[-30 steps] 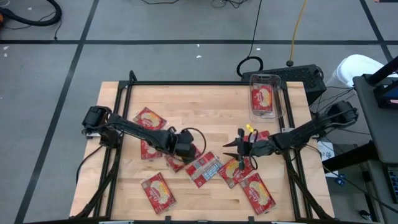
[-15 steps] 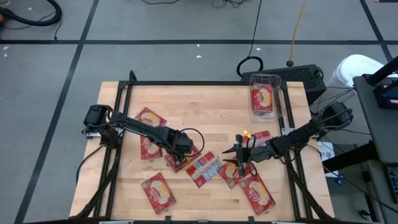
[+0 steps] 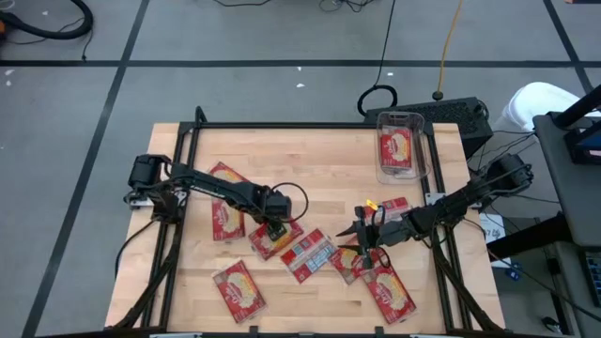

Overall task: Sort popcorn bags into baskets
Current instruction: Put the red popcorn bag into the transparent bin

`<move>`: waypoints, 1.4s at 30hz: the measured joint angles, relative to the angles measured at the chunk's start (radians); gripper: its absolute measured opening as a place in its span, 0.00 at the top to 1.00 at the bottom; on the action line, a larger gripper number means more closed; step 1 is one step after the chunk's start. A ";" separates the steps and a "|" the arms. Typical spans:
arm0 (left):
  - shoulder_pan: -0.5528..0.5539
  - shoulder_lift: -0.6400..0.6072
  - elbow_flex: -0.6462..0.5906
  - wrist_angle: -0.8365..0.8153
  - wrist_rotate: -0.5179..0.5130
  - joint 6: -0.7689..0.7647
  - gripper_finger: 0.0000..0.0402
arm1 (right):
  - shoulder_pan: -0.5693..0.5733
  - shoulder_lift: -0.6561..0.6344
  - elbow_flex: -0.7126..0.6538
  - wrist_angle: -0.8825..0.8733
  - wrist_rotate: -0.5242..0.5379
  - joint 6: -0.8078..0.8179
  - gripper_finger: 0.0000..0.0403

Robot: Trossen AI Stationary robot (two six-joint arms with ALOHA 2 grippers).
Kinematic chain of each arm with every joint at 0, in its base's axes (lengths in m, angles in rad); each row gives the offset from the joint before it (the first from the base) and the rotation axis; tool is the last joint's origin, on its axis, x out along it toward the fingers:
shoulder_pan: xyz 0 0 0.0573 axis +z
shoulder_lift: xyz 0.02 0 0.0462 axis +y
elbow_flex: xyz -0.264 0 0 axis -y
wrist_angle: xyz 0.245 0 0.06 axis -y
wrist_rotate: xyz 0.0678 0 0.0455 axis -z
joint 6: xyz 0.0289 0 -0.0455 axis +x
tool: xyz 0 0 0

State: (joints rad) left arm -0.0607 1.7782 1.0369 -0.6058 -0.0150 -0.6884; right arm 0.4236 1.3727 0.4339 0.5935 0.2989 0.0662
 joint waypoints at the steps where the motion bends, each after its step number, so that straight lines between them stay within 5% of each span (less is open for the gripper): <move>1: 0.004 -0.003 -0.021 0.048 0.013 0.009 0.40 | 0.004 0.000 0.000 0.001 0.002 0.000 0.65; 7: 0.009 -0.006 -0.102 0.252 0.043 0.116 0.52 | 0.011 0.000 0.000 0.004 0.012 0.000 0.65; 15: -0.005 0.000 -0.110 0.375 0.048 0.209 0.96 | 0.010 0.000 0.000 0.010 0.013 0.027 0.65; 21: -0.006 -0.034 -0.113 0.405 -0.040 0.242 0.99 | 0.010 0.000 0.000 0.030 0.027 0.045 0.65; 32: -0.016 -0.238 -0.112 0.470 -0.411 0.249 0.99 | 0.003 0.000 0.000 0.063 0.279 0.135 0.65; 42: -0.052 -0.269 -0.111 0.707 -0.644 0.266 1.00 | -0.085 0.000 0.000 0.142 0.278 0.186 0.65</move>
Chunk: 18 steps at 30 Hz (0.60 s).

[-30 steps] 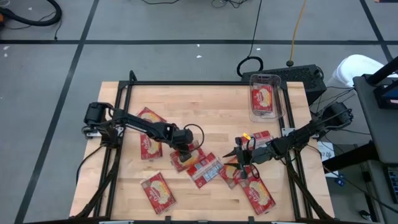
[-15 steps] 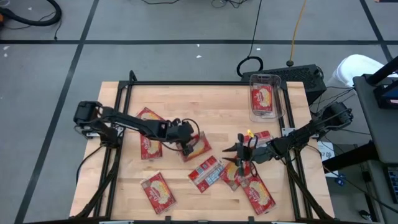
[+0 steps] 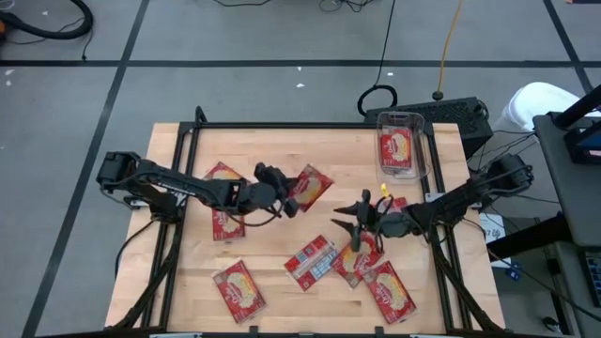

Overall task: Sort popcorn bags into baskets
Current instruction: Put the red popcorn bag into the transparent bin

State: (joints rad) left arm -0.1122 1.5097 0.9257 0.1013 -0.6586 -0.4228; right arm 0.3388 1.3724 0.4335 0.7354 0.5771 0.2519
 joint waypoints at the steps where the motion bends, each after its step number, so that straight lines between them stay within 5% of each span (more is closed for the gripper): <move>1: -0.002 0.000 0.000 0.024 -0.013 0.008 1.00 | -0.013 0.000 0.000 0.002 0.000 -0.001 0.65; 10: -0.043 0.000 0.001 0.208 -0.050 0.095 1.00 | -0.107 0.000 0.000 0.088 -0.013 -0.064 0.65; 18: -0.081 0.000 0.001 0.263 -0.084 0.111 1.00 | -0.168 0.000 0.000 0.243 -0.168 -0.099 0.65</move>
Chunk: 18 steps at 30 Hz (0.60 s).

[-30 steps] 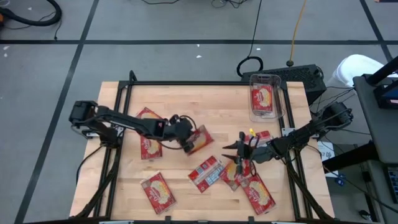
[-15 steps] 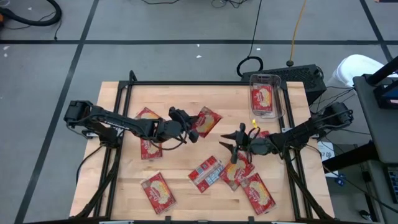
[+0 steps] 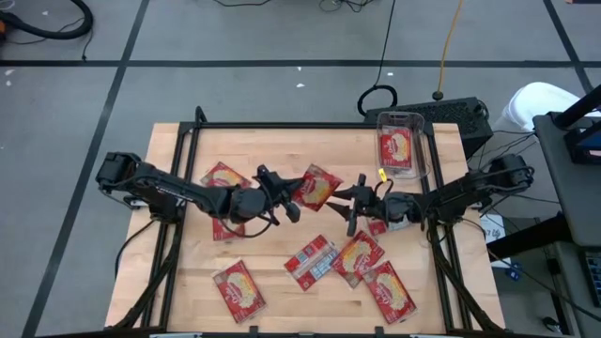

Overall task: Sort popcorn bags into baskets
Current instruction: Put the red popcorn bag into the transparent bin

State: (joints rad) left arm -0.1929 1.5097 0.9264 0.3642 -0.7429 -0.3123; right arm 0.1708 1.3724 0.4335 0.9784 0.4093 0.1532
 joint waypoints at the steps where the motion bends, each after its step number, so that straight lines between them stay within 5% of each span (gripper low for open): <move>1: -0.003 0.000 0.000 0.008 0.000 0.004 1.00 | -0.005 0.000 0.000 0.003 -0.003 0.005 0.65; 18: -0.014 0.004 0.000 0.131 -0.002 0.049 1.00 | -0.059 0.000 0.000 0.235 -0.178 0.035 0.68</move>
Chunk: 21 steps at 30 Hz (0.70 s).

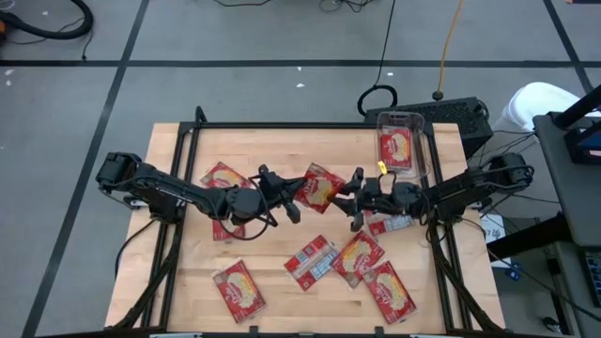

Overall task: Sort popcorn bags into baskets
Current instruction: Put the red popcorn bag into the transparent bin

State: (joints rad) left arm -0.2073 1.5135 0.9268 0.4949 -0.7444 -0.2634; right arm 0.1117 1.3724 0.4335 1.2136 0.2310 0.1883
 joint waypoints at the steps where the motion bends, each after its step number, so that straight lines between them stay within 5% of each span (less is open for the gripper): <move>1: 0.000 0.000 0.000 0.007 0.000 0.000 1.00 | -0.004 0.000 0.000 0.003 -0.001 0.008 0.70; 12: -0.006 0.001 0.000 0.050 0.041 -0.002 0.99 | -0.020 0.000 0.000 0.000 0.001 0.004 0.96; 21: -0.015 0.000 0.000 0.003 0.089 -0.003 0.93 | -0.032 -0.012 -0.002 -0.051 -0.002 -0.025 0.96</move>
State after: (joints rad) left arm -0.2227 1.5131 0.9268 0.4982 -0.6553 -0.2666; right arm 0.0798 1.3607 0.4320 1.1625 0.2287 0.1634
